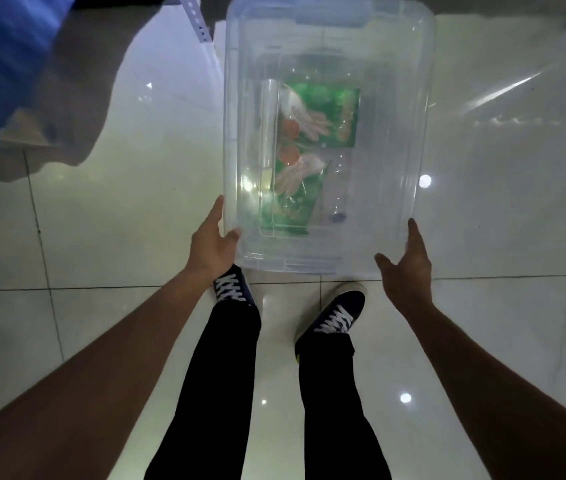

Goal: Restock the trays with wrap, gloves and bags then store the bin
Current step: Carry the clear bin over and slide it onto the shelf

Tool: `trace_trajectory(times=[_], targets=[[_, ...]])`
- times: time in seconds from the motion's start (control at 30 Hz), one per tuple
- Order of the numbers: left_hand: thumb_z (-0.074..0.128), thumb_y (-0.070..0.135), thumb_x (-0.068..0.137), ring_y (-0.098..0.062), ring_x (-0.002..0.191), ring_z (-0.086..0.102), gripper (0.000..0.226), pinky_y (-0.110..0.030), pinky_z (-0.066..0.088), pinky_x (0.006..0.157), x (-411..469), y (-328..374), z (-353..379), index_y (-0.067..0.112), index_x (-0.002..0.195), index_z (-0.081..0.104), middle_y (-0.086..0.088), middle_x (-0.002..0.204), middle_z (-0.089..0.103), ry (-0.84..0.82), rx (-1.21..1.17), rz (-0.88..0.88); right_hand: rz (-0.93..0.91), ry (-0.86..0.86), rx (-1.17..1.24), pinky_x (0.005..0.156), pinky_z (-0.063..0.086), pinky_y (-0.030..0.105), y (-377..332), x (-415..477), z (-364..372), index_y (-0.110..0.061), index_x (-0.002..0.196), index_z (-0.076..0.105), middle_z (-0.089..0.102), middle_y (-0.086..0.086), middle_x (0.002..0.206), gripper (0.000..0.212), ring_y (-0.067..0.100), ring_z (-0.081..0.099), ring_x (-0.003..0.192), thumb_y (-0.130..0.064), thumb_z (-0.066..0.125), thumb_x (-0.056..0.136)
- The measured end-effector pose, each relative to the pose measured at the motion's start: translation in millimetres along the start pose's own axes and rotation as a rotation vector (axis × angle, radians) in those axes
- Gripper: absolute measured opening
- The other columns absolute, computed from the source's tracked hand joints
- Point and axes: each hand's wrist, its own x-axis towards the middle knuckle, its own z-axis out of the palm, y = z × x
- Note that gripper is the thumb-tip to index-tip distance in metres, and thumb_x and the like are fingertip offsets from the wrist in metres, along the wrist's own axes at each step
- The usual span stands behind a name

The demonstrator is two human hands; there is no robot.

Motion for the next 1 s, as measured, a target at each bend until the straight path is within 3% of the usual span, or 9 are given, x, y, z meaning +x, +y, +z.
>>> trace_trajectory(times=[0.1,0.23,0.3,0.43,0.5,0.6,0.7,0.8,1.0], targets=[[0.058,0.005,0.097,-0.016,0.122,0.057,0.067,-0.032,0.045,0.107,5,-15,8,0.025,0.155,0.030,0.007,0.135,0.053,0.031,-0.058,0.027,-0.026,0.013,-0.032,0.114,0.018,0.024,8,4,10,-0.016,0.158,0.017,0.023,0.002,0.163,0.089,0.021,0.025,0.148,-0.006,0.071,0.087],[0.055,0.006,0.099,-0.008,0.129,0.047,0.064,-0.013,0.038,0.102,7,-18,22,0.020,0.155,0.028,0.013,0.144,0.043,0.091,-0.174,0.027,-0.097,0.063,-0.053,0.115,0.016,0.025,17,8,19,-0.014,0.158,0.014,0.020,0.006,0.164,0.090,0.024,0.022,0.149,-0.006,0.070,0.088],[0.059,0.018,0.099,-0.008,0.125,0.050,0.065,-0.017,0.041,0.101,1,-20,30,0.023,0.155,0.028,0.005,0.147,0.048,0.137,-0.226,-0.048,-0.058,0.095,-0.005,0.119,0.017,0.028,18,4,24,-0.015,0.158,0.011,0.018,0.003,0.165,0.089,0.022,0.020,0.150,-0.007,0.068,0.090],[0.072,0.035,0.088,-0.016,0.115,0.059,0.078,-0.038,0.049,0.102,-24,-31,54,0.022,0.153,0.031,0.006,0.127,0.058,0.254,-0.428,-0.298,0.267,0.167,0.335,0.120,0.026,0.037,11,-15,42,-0.020,0.159,0.006,0.025,0.006,0.163,0.096,0.021,0.030,0.147,-0.027,0.072,0.089],[0.077,0.040,0.080,-0.020,0.106,0.062,0.064,-0.044,0.057,0.088,-35,-37,72,0.024,0.136,0.050,0.006,0.115,0.063,0.236,-0.557,-0.446,0.435,0.081,0.547,0.113,0.037,0.037,12,-25,55,-0.017,0.155,0.022,0.045,0.006,0.152,0.091,0.020,0.049,0.135,-0.037,0.077,0.085],[0.081,0.041,0.077,-0.015,0.106,0.059,0.064,-0.041,0.059,0.079,-47,-32,99,0.021,0.131,0.053,0.001,0.122,0.061,0.058,-0.727,-0.599,0.570,-0.109,0.716,0.099,0.050,0.035,15,-34,78,-0.010,0.126,0.056,0.070,-0.001,0.112,0.064,0.015,0.066,0.102,-0.046,0.080,0.078],[0.083,0.044,0.072,-0.015,0.111,0.057,0.077,-0.045,0.057,0.089,-43,-23,120,0.016,0.136,0.050,-0.002,0.130,0.057,-0.045,-0.827,-0.615,0.622,-0.182,0.829,0.092,0.049,0.030,13,-35,92,-0.007,0.120,0.060,0.066,0.000,0.111,0.051,0.016,0.062,0.104,-0.040,0.075,0.085],[0.085,0.036,0.074,-0.022,0.110,0.060,0.063,-0.045,0.058,0.089,-34,-16,128,0.013,0.126,0.059,-0.006,0.122,0.064,-0.003,-0.877,-0.633,0.653,-0.192,0.908,0.097,0.049,0.033,14,-29,94,-0.007,0.118,0.062,0.067,0.007,0.120,0.041,0.021,0.062,0.116,-0.033,0.074,0.088],[0.085,0.035,0.074,-0.027,0.099,0.070,0.057,-0.039,0.061,0.083,-35,-15,129,0.007,0.119,0.062,-0.013,0.112,0.070,0.003,-0.849,-0.674,0.719,-0.172,0.964,0.085,0.055,0.033,1,-30,83,-0.005,0.103,0.068,0.068,0.011,0.101,0.027,0.024,0.067,0.096,-0.023,0.077,0.085]])
